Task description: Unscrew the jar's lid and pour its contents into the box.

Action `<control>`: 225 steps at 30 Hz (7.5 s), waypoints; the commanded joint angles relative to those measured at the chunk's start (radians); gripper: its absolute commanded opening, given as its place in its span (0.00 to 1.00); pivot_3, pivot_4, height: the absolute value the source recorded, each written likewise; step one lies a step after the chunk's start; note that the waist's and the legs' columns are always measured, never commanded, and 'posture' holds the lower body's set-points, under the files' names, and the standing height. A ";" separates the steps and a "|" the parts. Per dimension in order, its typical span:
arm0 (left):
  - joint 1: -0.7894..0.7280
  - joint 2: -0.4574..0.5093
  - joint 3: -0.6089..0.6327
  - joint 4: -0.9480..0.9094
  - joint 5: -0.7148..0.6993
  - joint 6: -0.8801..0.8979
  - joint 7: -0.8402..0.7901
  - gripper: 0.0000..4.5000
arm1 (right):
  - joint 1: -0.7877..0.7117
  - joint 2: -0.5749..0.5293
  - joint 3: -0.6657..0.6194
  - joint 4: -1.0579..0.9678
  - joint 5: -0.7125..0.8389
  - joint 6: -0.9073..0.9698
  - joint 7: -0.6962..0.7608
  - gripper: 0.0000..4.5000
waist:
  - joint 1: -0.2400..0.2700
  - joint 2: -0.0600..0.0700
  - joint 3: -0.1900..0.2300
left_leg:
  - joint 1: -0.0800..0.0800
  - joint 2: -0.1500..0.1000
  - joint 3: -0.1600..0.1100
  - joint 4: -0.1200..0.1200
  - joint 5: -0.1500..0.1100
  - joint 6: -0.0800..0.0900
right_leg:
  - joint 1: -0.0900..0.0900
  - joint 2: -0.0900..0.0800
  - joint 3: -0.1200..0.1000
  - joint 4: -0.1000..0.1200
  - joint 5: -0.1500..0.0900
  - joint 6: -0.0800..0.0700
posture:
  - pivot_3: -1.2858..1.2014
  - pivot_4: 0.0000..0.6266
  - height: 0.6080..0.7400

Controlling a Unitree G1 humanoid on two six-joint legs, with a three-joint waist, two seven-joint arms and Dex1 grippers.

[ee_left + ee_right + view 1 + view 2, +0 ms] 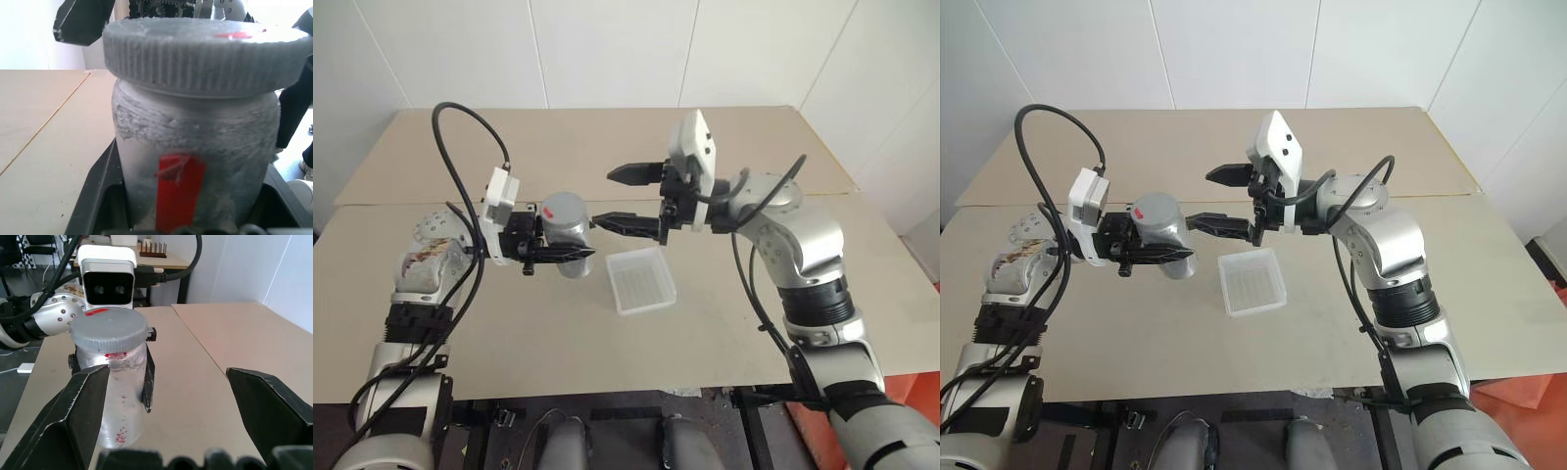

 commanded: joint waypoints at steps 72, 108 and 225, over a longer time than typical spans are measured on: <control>-0.117 -0.120 -0.091 0.134 0.388 -0.485 0.335 0.43 | 0.510 -0.237 -0.169 -0.165 -0.168 0.099 -0.281 0.99 | 0.004 0.000 0.000 | 0.000 -0.001 0.000 0.000 0.000 0.000 | 0.001 -0.001 0.001 -0.002 0.000 0.000 | 0.52 0.24 1.00; -0.542 -0.049 -0.856 0.530 1.967 -0.904 2.176 0.43 | 0.295 -0.384 -0.239 -0.338 0.320 0.414 -0.071 0.99 | 0.029 -0.001 0.001 | -0.003 -0.007 0.001 0.000 0.000 0.001 | 0.000 -0.009 0.000 0.000 0.001 0.004 | 0.52 0.24 1.00; -0.473 0.099 -0.746 0.214 1.798 -0.916 1.707 0.43 | 0.323 -0.406 -0.193 -0.354 0.274 0.246 -0.064 0.99 | 0.036 0.000 -0.001 | -0.002 -0.014 -0.004 0.003 0.000 0.002 | 0.006 -0.013 -0.001 -0.005 0.003 0.008 | 0.52 0.24 1.00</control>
